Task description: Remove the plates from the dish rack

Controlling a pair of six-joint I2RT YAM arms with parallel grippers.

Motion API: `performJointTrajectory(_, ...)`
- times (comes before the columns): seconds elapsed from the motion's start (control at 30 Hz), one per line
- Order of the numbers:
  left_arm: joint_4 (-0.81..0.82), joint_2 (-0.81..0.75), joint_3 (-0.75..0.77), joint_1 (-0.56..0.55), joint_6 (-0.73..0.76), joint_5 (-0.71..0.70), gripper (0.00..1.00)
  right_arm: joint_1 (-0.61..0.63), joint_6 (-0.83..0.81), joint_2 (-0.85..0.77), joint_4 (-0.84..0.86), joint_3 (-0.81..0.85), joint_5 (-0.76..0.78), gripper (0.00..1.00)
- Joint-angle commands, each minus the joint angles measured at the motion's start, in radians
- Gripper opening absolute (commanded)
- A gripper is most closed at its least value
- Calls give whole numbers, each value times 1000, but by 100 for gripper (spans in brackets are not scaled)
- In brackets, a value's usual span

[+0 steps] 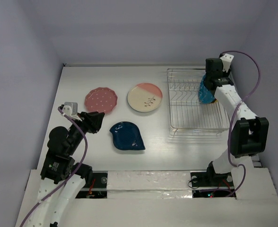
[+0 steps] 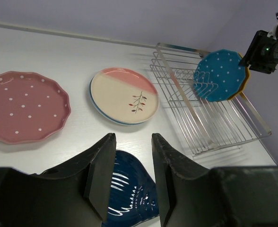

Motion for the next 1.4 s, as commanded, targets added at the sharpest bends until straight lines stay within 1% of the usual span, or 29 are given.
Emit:
performJointTrajectory(0.0,30,-9,15,-14,-4,-7,33,-11,-47,41,-47,82,50,48)
performJointTrajectory(0.1,30,-9,15,-23,-3,-10,33,-11,-61,98,-56,124,46,47)
performJointTrajectory(0.2,29,-9,16,-23,-3,-14,33,-11,-67,145,-67,156,63,44)
performJointTrajectory(0.4,24,-14,18,-33,-1,-21,33,-11,-93,190,-46,148,115,43)
performJointTrajectory(0.43,24,-16,18,-33,-3,-21,33,-11,-96,195,-49,153,122,39)
performJointTrajectory(0.47,25,-17,20,-33,-3,-21,33,-11,-97,202,-49,153,126,31)
performJointTrajectory(0.5,24,-17,20,-33,-1,-23,33,-11,-97,204,-44,151,126,29)
performJointTrajectory(0.53,22,-20,20,-42,-3,-27,33,-11,-102,196,-29,150,132,20)
performJointTrajectory(0.63,21,-25,21,-42,-3,-30,33,-11,-117,175,-10,139,142,11)
performJointTrajectory(0.67,22,-25,21,-42,-3,-30,33,-11,-137,163,0,134,150,6)
performJointTrajectory(0.77,22,-23,21,-42,-4,-32,33,15,-194,74,83,98,169,0)
performJointTrajectory(0.93,22,-19,20,-42,-3,-30,33,54,-303,-52,155,104,219,0)
performJointTrajectory(1.07,24,-17,20,-42,-4,-29,33,72,-317,-132,184,99,204,0)
performJointTrajectory(1.23,24,-16,18,-42,-3,-30,33,83,-286,-134,111,140,190,0)
performJointTrajectory(1.3,24,-16,18,-42,-4,-34,33,93,-257,-159,97,138,187,0)
performJointTrajectory(1.33,24,-17,18,-42,-4,-34,33,94,-251,-173,94,134,152,0)
performJointTrajectory(1.37,24,-16,18,-42,-4,-35,33,94,-187,-189,88,133,124,0)
